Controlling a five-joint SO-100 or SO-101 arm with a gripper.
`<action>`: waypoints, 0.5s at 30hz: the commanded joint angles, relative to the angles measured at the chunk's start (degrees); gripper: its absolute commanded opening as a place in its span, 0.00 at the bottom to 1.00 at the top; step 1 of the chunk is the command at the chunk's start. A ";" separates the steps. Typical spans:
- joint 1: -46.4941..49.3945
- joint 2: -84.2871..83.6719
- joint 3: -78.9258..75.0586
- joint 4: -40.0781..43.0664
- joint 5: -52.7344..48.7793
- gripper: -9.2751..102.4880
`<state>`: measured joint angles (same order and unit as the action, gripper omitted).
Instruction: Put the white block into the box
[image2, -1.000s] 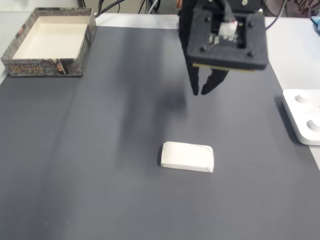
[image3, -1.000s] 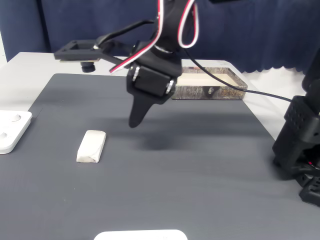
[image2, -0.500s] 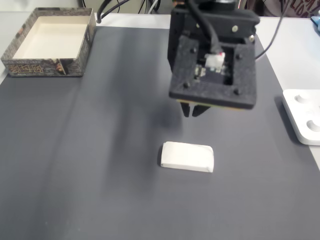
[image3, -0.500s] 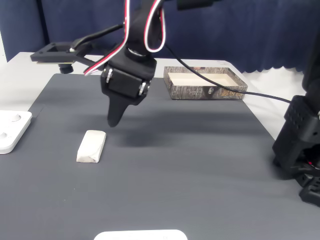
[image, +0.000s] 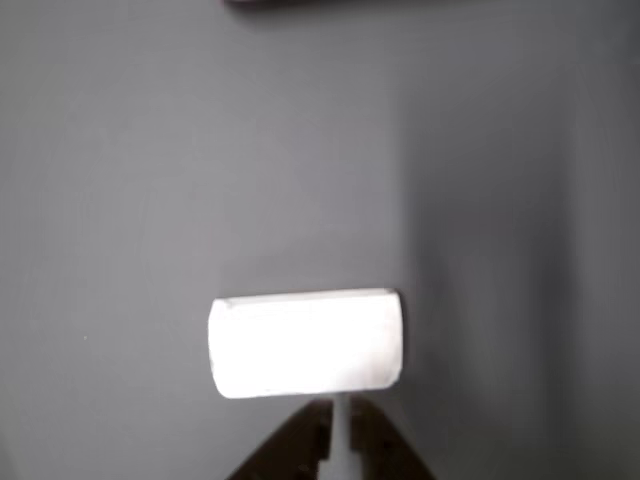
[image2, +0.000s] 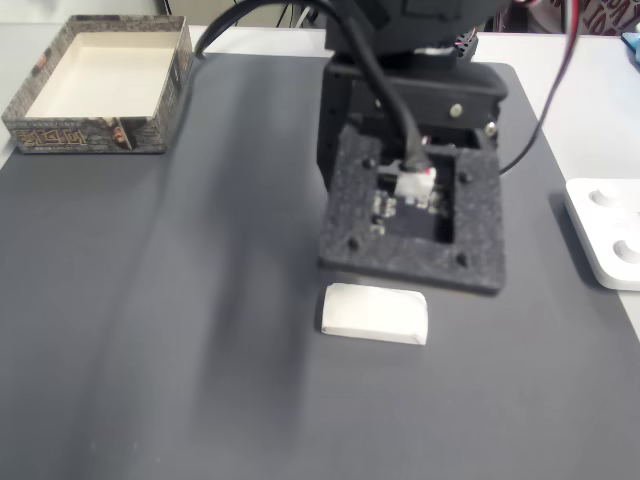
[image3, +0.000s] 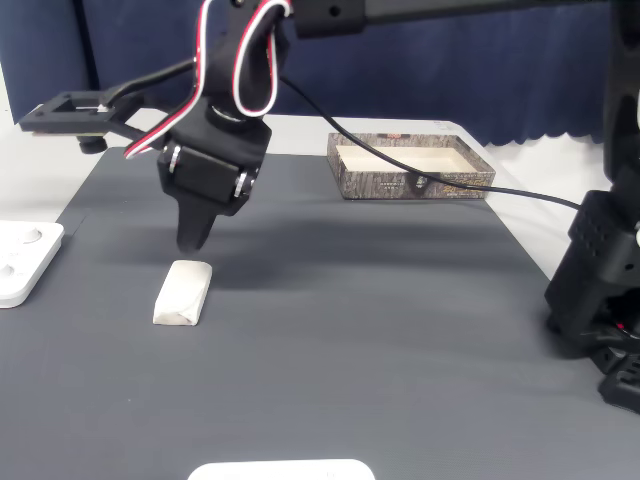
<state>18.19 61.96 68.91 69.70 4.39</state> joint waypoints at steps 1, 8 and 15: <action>0.44 -1.14 -9.32 4.22 0.79 0.07; -0.35 -6.86 -17.84 7.12 1.58 0.07; -0.79 -10.11 -23.12 9.49 1.85 0.07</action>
<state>18.02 50.89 50.71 78.57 5.71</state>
